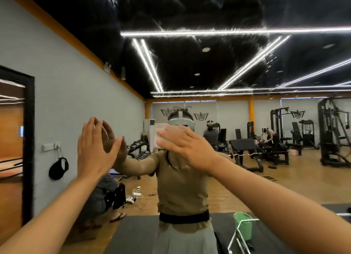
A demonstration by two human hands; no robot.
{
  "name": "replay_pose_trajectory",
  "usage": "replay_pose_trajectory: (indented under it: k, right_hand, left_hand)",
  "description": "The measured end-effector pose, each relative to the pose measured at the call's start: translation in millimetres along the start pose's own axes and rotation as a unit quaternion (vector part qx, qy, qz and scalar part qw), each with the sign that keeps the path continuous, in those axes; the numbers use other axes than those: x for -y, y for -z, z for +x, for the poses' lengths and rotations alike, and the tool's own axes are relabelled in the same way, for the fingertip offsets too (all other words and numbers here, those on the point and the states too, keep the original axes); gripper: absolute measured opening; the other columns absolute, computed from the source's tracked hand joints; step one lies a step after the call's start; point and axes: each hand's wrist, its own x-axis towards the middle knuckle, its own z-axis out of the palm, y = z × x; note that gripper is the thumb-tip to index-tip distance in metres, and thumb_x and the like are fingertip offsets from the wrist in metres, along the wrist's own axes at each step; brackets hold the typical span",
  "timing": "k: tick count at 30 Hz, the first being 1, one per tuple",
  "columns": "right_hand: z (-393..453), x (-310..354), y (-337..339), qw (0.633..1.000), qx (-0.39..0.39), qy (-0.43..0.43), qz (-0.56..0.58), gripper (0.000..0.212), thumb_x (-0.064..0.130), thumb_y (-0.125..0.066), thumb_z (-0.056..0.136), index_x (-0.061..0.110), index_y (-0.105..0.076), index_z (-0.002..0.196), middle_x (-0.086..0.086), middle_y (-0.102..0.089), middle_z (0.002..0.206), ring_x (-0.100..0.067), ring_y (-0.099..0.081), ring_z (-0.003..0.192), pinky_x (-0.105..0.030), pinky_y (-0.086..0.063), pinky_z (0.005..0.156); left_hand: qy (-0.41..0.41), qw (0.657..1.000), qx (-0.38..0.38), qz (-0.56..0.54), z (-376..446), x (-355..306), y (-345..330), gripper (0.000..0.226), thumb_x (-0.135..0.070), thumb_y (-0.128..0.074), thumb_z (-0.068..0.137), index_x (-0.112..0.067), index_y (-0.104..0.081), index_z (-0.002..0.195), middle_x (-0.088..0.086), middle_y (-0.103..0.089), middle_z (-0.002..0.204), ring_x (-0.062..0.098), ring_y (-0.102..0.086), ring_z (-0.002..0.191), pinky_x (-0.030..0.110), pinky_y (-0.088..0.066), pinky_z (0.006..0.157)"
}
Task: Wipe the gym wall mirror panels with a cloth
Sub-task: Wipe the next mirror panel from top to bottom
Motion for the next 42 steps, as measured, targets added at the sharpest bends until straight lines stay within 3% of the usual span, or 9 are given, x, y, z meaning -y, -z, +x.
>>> replay_pose_trajectory:
  k: [4, 7, 11, 16, 21, 25, 30, 39, 42]
  right_hand:
    - [-41.6, -68.5, 36.1, 0.986, -0.064, -0.155, 0.010, 0.066, 0.001, -0.049, 0.092, 0.021, -0.033, 0.153, -0.006, -0.025, 0.162, -0.024, -0.016, 0.151, -0.040, -0.011, 0.124]
    - [-78.3, -120.7, 65.5, 0.926, -0.132, -0.350, 0.044, 0.059, 0.007, -0.042, 0.096, 0.029, -0.034, 0.150, -0.004, -0.023, 0.162, -0.026, -0.020, 0.149, -0.030, -0.009, 0.121]
    - [-98.1, -148.6, 74.0, 0.861, -0.134, -0.488, 0.054, 0.065, 0.001, -0.044, 0.095, 0.032, -0.028, 0.150, -0.003, -0.016, 0.162, -0.030, -0.020, 0.146, -0.050, -0.026, 0.118]
    - [-78.0, -86.3, 49.9, 0.871, -0.175, -0.453, 0.066, 0.069, -0.003, -0.041, 0.091, 0.026, -0.030, 0.152, -0.004, -0.019, 0.162, -0.019, -0.006, 0.151, -0.034, -0.019, 0.120]
    - [-105.3, 15.0, 3.1, 0.986, -0.068, -0.141, 0.055, 0.070, -0.001, -0.039, 0.085, 0.020, -0.033, 0.152, -0.007, -0.030, 0.160, -0.028, -0.021, 0.150, -0.047, -0.011, 0.122]
    - [-140.2, 34.6, 0.6, 1.000, 0.016, -0.021, 0.017, 0.059, 0.013, -0.037, 0.092, 0.021, -0.040, 0.150, -0.003, -0.033, 0.159, -0.025, -0.028, 0.147, -0.044, -0.017, 0.121]
    - [-149.5, -14.0, 20.7, 0.977, -0.053, -0.202, 0.052, 0.067, 0.002, -0.056, 0.088, 0.019, -0.037, 0.150, -0.007, -0.029, 0.160, -0.026, -0.021, 0.150, -0.051, -0.021, 0.120]
    - [-117.7, -8.4, 18.7, 0.770, -0.191, -0.606, 0.064, 0.056, 0.003, -0.033, 0.100, 0.020, -0.031, 0.154, 0.000, -0.014, 0.165, -0.023, -0.006, 0.152, -0.055, -0.011, 0.121]
    - [-97.5, 53.9, -7.3, 0.802, -0.200, -0.557, 0.079, 0.067, -0.012, -0.043, 0.093, 0.018, -0.035, 0.152, -0.004, -0.022, 0.163, -0.024, -0.012, 0.152, -0.045, -0.010, 0.123]
  left_hand:
    - [-0.001, 1.000, -0.005, 0.012, -0.6, -4.6, 1.1, 0.082, -0.057, -0.045, 0.092, -0.015, -0.018, 0.156, 0.004, -0.007, 0.166, 0.023, -0.004, 0.153, 0.048, -0.011, 0.123]
    - [0.000, 1.000, 0.001, 0.018, -1.4, -5.9, 0.2, 0.083, -0.057, -0.044, 0.091, -0.013, -0.018, 0.156, 0.006, -0.006, 0.166, 0.024, -0.004, 0.153, 0.048, -0.010, 0.123]
    - [0.002, 1.000, 0.006, 0.019, -1.4, -5.0, 1.2, 0.085, -0.059, -0.042, 0.089, -0.014, -0.017, 0.157, 0.005, -0.006, 0.166, 0.024, -0.004, 0.153, 0.049, -0.014, 0.122]
    - [0.015, 0.999, 0.020, 0.019, -2.2, -8.5, 2.2, 0.086, -0.059, -0.041, 0.089, -0.016, -0.013, 0.158, 0.003, -0.002, 0.167, 0.023, 0.000, 0.153, 0.048, -0.011, 0.122]
    - [0.003, 0.999, 0.029, 0.038, -2.1, -9.5, 6.9, 0.086, -0.055, -0.048, 0.092, -0.014, -0.013, 0.158, 0.005, -0.001, 0.167, 0.022, 0.001, 0.153, 0.048, -0.012, 0.123]
    - [0.000, 0.998, 0.047, 0.046, -3.0, -7.7, 9.4, 0.087, -0.055, -0.049, 0.092, -0.015, -0.010, 0.159, 0.004, 0.002, 0.167, 0.022, 0.003, 0.153, 0.048, -0.011, 0.123]
    - [-0.006, 0.998, 0.044, 0.040, -4.9, -3.0, 9.1, 0.090, -0.061, -0.044, 0.089, -0.017, -0.009, 0.159, 0.002, 0.004, 0.167, 0.021, 0.004, 0.153, 0.048, -0.011, 0.123]
    - [-0.021, 0.998, 0.029, 0.048, -6.5, 0.2, 2.2, 0.090, -0.062, -0.037, 0.089, -0.015, -0.007, 0.159, 0.004, 0.005, 0.167, 0.021, 0.007, 0.153, 0.044, -0.004, 0.123]
    - [-0.026, 0.998, 0.016, 0.054, -6.6, 1.9, -2.9, 0.088, -0.061, -0.035, 0.092, -0.012, -0.006, 0.159, 0.006, 0.006, 0.166, 0.022, 0.008, 0.153, 0.043, 0.000, 0.123]
